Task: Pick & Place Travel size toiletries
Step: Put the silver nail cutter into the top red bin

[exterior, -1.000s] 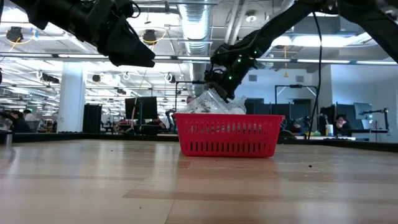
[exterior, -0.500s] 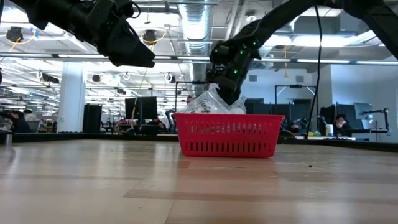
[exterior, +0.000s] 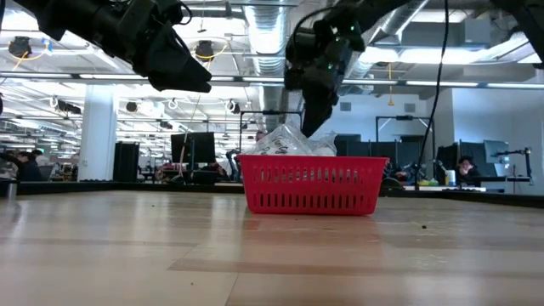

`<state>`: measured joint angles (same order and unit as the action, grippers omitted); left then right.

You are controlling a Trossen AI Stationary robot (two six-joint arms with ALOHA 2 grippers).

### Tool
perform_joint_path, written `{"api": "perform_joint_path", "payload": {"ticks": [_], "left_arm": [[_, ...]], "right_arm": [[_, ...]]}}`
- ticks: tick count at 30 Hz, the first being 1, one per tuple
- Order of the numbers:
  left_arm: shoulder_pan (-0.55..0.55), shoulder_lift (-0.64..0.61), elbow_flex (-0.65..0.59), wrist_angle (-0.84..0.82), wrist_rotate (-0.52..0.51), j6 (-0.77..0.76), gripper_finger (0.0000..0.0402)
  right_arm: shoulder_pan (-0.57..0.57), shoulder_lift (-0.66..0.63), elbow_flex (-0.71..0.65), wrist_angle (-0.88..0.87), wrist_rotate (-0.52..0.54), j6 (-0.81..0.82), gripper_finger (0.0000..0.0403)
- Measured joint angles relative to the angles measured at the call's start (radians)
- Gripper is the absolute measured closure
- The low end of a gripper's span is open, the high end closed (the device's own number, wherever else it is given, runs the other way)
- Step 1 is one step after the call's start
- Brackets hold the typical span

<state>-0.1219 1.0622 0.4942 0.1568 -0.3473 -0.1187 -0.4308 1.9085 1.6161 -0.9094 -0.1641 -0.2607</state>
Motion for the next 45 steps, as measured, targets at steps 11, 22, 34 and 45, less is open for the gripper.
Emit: {"api": "perform_joint_path", "payload": {"ticks": [11,22,34,45], "left_arm": [[0.000,0.000,0.000,0.000,0.003,-0.020,0.0165],[0.000,0.000,0.000,0.000,0.002,-0.020,0.0165],[0.000,0.000,0.000,-0.005,-0.002,-0.019,0.0165],[-0.001,0.000,-0.048,-0.001,-0.001,-0.043,0.0165]], "right_arm": [[0.153,-0.069,0.000,-0.162,-0.023,0.074,0.0263],[0.355,-0.081,-0.003,-0.282,-0.023,0.186,0.0266],[0.621,-0.080,-0.037,-0.215,0.010,0.364,0.0270],[0.787,-0.080,-0.037,-0.213,0.165,0.534,0.0281]]}}
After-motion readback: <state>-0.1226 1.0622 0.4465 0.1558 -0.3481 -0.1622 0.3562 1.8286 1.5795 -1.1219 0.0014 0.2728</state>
